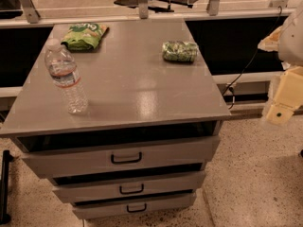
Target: Pick green can
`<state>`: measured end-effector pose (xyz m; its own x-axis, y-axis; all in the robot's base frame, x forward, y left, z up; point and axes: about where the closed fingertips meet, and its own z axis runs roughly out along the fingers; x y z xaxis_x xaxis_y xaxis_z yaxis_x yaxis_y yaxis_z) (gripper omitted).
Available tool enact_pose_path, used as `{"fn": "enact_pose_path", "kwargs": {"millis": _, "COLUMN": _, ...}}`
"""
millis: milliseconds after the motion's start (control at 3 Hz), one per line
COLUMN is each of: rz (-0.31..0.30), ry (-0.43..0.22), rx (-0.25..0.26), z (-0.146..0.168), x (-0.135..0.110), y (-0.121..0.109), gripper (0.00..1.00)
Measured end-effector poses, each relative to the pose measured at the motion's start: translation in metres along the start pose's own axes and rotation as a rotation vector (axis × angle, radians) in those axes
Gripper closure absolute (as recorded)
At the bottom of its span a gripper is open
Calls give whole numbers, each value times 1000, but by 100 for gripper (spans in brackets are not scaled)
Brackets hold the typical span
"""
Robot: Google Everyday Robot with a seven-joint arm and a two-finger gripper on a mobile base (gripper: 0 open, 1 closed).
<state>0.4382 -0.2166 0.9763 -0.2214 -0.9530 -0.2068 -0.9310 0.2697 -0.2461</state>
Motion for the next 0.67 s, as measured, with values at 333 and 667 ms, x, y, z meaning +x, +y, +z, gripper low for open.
{"fn": "enact_pose_path", "kwargs": {"millis": 333, "rz": -1, "ry": -3, "rx": 0, "z": 1, "x": -1, "y": -1, "gripper": 0}}
{"fn": "enact_pose_path", "kwargs": {"millis": 667, "rz": -14, "ry": -75, "rx": -6, "z": 26, "x": -29, "y": -22, "gripper": 0}}
